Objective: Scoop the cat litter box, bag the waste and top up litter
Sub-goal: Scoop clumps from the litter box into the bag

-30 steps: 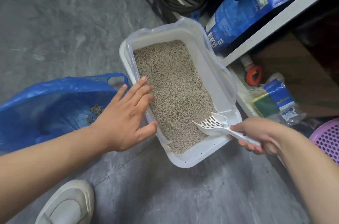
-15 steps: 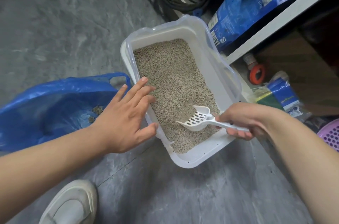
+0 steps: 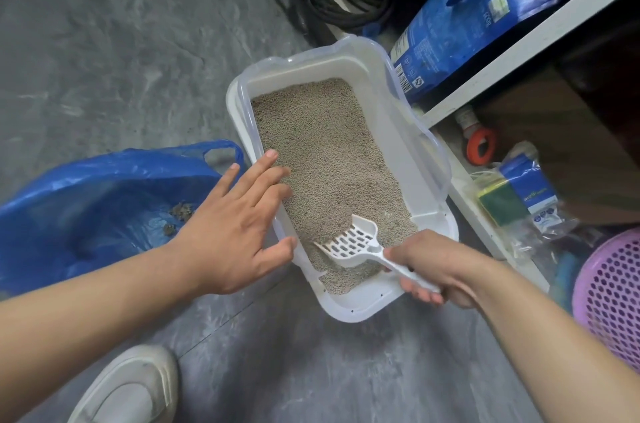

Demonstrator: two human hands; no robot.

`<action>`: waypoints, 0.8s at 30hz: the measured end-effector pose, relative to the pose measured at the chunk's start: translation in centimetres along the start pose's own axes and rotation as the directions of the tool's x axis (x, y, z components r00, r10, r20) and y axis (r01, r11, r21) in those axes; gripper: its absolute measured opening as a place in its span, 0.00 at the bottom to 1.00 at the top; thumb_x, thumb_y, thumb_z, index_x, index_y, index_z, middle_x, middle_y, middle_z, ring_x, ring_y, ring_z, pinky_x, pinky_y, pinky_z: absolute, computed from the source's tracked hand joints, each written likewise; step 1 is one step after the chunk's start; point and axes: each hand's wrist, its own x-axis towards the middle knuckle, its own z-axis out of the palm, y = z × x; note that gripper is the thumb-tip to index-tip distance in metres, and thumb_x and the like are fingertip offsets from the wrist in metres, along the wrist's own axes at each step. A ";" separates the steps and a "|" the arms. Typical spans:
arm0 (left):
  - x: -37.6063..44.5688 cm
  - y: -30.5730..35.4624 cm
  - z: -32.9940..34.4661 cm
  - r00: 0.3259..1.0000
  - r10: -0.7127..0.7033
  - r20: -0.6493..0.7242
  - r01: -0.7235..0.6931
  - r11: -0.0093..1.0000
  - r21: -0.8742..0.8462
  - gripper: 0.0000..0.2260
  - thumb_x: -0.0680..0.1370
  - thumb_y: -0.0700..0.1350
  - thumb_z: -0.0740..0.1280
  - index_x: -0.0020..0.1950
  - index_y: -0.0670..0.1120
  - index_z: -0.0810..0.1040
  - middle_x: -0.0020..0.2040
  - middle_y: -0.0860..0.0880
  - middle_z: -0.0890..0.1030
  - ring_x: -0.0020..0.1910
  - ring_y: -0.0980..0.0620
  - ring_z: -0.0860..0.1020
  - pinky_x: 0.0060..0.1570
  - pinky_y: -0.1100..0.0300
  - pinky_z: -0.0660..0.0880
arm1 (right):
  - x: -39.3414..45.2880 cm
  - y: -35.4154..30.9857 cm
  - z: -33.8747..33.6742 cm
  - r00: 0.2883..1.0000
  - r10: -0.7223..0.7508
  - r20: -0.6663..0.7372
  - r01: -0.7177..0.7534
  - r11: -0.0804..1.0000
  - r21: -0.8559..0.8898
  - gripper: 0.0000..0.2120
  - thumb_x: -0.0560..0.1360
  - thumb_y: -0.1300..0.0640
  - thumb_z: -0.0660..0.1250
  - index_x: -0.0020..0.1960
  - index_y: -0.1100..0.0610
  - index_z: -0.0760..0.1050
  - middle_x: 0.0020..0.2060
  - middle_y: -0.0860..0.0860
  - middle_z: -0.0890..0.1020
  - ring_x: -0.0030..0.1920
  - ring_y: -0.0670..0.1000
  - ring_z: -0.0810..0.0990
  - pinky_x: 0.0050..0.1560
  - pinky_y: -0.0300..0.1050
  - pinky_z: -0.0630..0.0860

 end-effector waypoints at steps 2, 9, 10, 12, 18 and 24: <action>-0.1 -0.1 0.0 1.000 0.004 -0.007 -0.004 1.000 -0.001 0.30 0.78 0.67 0.52 0.71 0.48 0.68 0.80 0.50 0.61 0.82 0.52 0.41 0.78 0.39 0.53 | 0.7 0.1 1.2 1.000 -0.010 -0.021 0.012 0.995 0.096 0.13 0.84 0.54 0.61 0.52 0.64 0.76 0.27 0.56 0.77 0.20 0.49 0.69 0.19 0.36 0.61; -0.2 -0.2 -0.1 1.000 0.016 0.005 -0.016 1.000 0.006 0.30 0.79 0.66 0.52 0.71 0.47 0.69 0.80 0.50 0.61 0.82 0.52 0.42 0.78 0.38 0.53 | 2.7 -3.0 1.6 0.999 -0.038 -0.035 0.046 0.969 0.243 0.16 0.84 0.53 0.59 0.56 0.65 0.77 0.26 0.53 0.76 0.22 0.48 0.69 0.21 0.38 0.63; -0.2 -0.3 -0.1 1.000 0.015 0.007 -0.015 1.000 0.006 0.31 0.78 0.67 0.52 0.71 0.47 0.69 0.80 0.50 0.61 0.82 0.52 0.42 0.78 0.38 0.53 | 2.9 -3.8 1.5 0.999 -0.045 -0.030 0.051 0.971 0.235 0.16 0.84 0.53 0.59 0.56 0.65 0.78 0.26 0.53 0.76 0.22 0.48 0.69 0.21 0.39 0.64; -0.1 -0.2 -0.1 1.000 0.010 0.011 -0.011 1.000 0.005 0.31 0.78 0.67 0.52 0.72 0.47 0.69 0.80 0.50 0.60 0.82 0.52 0.41 0.79 0.39 0.52 | 3.0 -5.3 1.3 0.998 -0.053 -0.028 0.057 0.976 0.210 0.16 0.84 0.53 0.59 0.56 0.65 0.77 0.27 0.52 0.76 0.22 0.48 0.69 0.21 0.40 0.64; -0.1 -0.2 -0.2 1.000 0.006 0.012 -0.006 1.000 -0.001 0.30 0.78 0.66 0.53 0.72 0.48 0.68 0.81 0.50 0.60 0.82 0.52 0.40 0.79 0.39 0.51 | 4.2 -9.4 1.8 0.995 -0.097 -0.027 0.100 0.982 0.163 0.15 0.84 0.52 0.59 0.56 0.63 0.76 0.30 0.52 0.77 0.24 0.47 0.71 0.21 0.40 0.66; -0.2 -0.5 -0.2 1.000 0.016 0.021 -0.016 1.000 -0.009 0.29 0.78 0.66 0.54 0.71 0.48 0.69 0.81 0.50 0.60 0.82 0.52 0.39 0.79 0.39 0.51 | 5.7 -13.2 3.7 0.981 -0.182 -0.070 0.193 0.956 0.219 0.15 0.84 0.51 0.59 0.58 0.61 0.77 0.31 0.53 0.77 0.22 0.47 0.71 0.20 0.38 0.65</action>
